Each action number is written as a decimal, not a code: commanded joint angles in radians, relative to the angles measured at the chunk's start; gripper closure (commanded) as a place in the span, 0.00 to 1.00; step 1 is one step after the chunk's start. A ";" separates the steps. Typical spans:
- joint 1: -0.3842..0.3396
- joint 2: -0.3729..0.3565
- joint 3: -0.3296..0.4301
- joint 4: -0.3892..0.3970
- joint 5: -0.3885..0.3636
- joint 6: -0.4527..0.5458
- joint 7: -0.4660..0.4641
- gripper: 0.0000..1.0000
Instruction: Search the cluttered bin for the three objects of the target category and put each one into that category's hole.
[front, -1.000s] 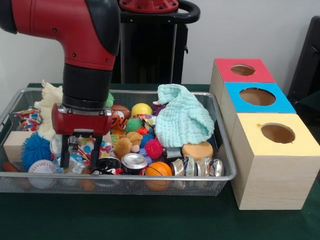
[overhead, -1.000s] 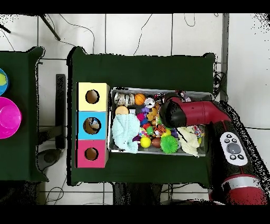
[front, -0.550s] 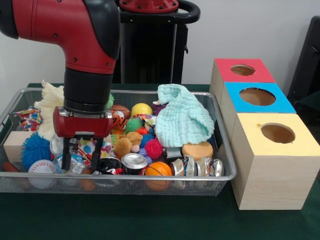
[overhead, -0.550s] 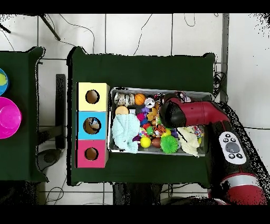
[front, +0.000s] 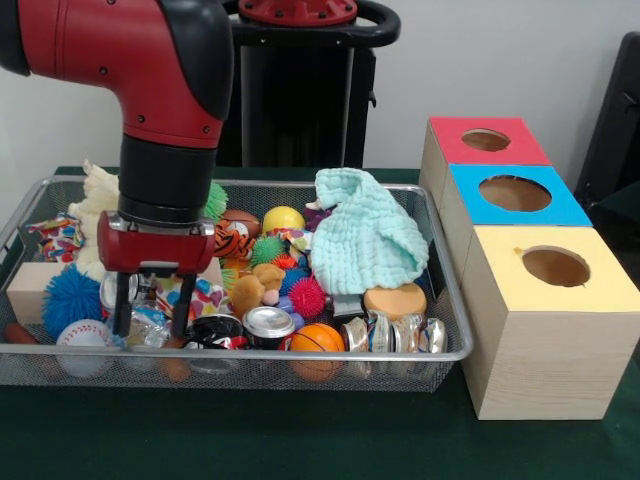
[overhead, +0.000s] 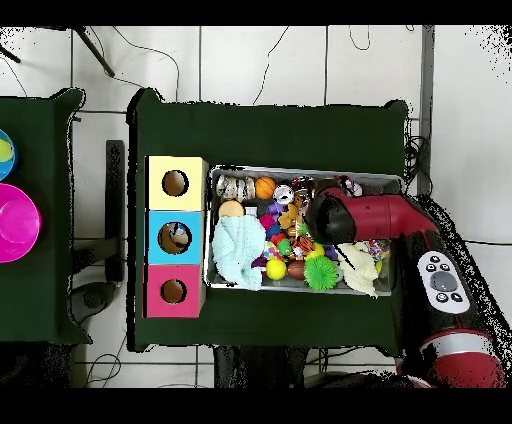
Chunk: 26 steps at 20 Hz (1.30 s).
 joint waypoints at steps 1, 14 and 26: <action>-0.010 0.041 -0.010 0.032 -0.089 -0.031 -0.011 0.00; 0.108 0.149 -0.174 0.001 -0.109 -0.151 0.131 0.00; 0.149 0.188 -0.292 0.007 -0.048 -0.220 0.129 0.00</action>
